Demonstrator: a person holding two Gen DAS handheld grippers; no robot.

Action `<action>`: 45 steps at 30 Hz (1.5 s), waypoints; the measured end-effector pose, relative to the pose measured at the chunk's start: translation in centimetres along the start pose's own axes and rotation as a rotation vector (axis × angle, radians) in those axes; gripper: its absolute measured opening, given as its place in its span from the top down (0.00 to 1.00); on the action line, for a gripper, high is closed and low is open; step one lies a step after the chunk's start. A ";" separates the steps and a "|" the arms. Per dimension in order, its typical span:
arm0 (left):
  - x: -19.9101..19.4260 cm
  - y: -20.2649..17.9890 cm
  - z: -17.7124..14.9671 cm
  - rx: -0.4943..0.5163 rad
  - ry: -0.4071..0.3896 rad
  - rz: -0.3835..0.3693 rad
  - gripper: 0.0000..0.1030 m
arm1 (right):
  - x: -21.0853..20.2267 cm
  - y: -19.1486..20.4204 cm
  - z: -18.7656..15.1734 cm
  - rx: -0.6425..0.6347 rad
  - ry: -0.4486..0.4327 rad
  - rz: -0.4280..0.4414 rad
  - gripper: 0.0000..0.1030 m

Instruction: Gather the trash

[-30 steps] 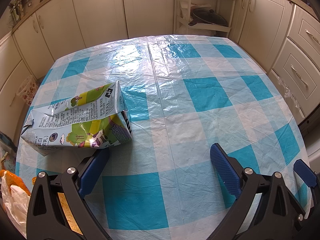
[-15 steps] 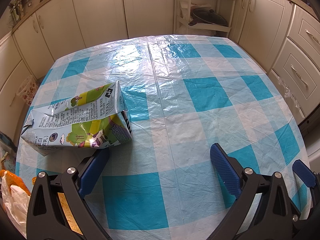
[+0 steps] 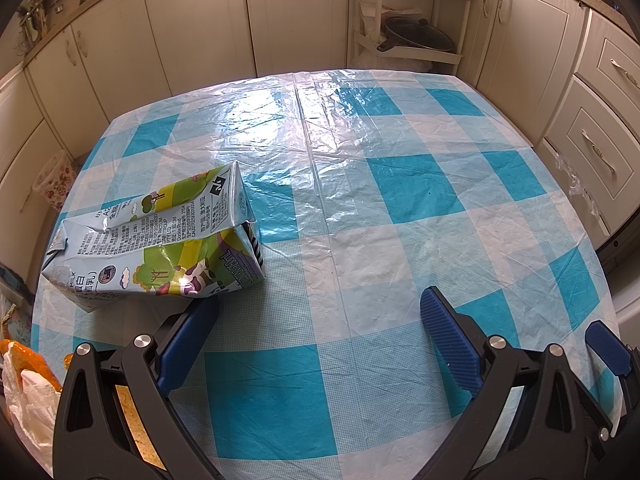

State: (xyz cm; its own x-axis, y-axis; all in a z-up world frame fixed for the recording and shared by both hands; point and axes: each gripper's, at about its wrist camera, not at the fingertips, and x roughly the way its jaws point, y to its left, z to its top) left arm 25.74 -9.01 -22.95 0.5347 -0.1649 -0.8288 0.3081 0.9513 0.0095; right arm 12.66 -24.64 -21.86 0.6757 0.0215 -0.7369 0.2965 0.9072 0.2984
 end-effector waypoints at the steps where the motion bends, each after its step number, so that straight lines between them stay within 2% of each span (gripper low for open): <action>1: 0.0 0.0 0.0 0.000 0.000 0.000 0.06 | 0.0 0.0 0.0 0.004 -0.001 0.004 0.10; 17: 0.0 0.1 0.1 0.010 0.010 -0.003 0.06 | -0.5 -1.4 0.1 0.080 -0.026 0.114 0.10; 19: -0.3 0.3 0.0 -0.012 0.030 0.024 0.07 | -0.7 -1.7 0.2 0.102 -0.043 0.116 0.10; 22: -2.7 0.2 -0.4 -0.006 -0.027 0.073 0.07 | -0.7 -2.1 0.3 0.121 -0.051 0.112 0.10; 27: -8.9 1.0 -1.1 -0.014 -0.109 0.070 0.07 | -1.1 -1.7 0.2 0.099 -0.067 0.102 0.10; 31: -13.3 3.4 -2.9 -0.034 -0.138 0.071 0.07 | -1.7 -0.8 -0.1 0.045 -0.097 0.082 0.10; 36: -18.0 9.9 -6.4 -0.136 -0.190 0.119 0.07 | -2.8 1.2 -0.7 -0.065 -0.133 0.067 0.10; 41: -19.9 16.4 -9.8 -0.267 -0.183 0.139 0.07 | -3.7 3.8 -1.5 -0.165 -0.130 0.112 0.10; 45: -19.9 18.6 -11.5 -0.298 -0.155 0.136 0.07 | -4.2 6.3 -2.4 -0.239 -0.103 0.177 0.10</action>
State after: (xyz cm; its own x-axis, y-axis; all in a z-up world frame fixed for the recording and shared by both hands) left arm 11.79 14.94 -12.74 0.6752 -0.0469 -0.7362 -0.0049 0.9977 -0.0680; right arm 10.13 -17.98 -18.33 0.7713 0.1561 -0.6171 0.0093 0.9666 0.2561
